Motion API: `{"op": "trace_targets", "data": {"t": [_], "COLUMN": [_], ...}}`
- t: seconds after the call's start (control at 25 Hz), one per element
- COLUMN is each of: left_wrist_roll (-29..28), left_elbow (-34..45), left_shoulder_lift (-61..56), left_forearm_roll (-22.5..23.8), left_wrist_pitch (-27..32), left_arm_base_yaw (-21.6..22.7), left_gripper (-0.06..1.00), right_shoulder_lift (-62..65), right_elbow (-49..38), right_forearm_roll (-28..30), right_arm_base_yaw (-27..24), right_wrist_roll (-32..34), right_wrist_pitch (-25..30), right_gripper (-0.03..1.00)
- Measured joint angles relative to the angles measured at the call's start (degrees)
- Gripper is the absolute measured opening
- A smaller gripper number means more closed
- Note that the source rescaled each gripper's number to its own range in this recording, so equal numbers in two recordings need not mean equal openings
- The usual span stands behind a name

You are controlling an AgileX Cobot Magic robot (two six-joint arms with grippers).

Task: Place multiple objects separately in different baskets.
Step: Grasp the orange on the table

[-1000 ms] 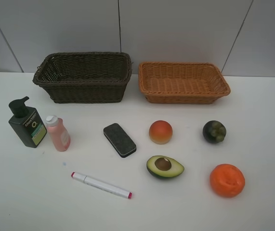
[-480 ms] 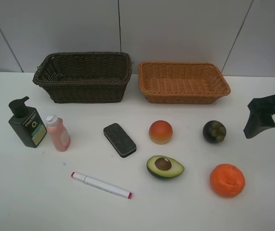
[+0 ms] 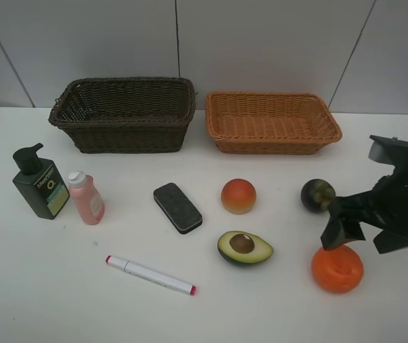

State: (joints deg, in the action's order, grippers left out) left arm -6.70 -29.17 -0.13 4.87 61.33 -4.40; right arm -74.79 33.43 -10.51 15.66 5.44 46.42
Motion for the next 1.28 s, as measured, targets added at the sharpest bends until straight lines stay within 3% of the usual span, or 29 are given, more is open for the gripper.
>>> {"op": "trace_targets", "data": {"t": [1.28], "left_wrist_roll": [0.0], "left_elbow": [0.0], "left_shoulder_lift": [0.0], "left_forearm_roll": [0.0], "left_wrist_pitch": [0.0], "left_arm_base_yaw": [0.0], "left_gripper": [1.00], "right_shoulder_lift": [-16.1], "right_elbow": [-1.2], "right_forearm_roll": [-1.0], "right_arm_base_yaw": [1.3], "right_wrist_roll": [1.6], "right_wrist_pitch": [-8.6], "right_gripper": [0.98]}}
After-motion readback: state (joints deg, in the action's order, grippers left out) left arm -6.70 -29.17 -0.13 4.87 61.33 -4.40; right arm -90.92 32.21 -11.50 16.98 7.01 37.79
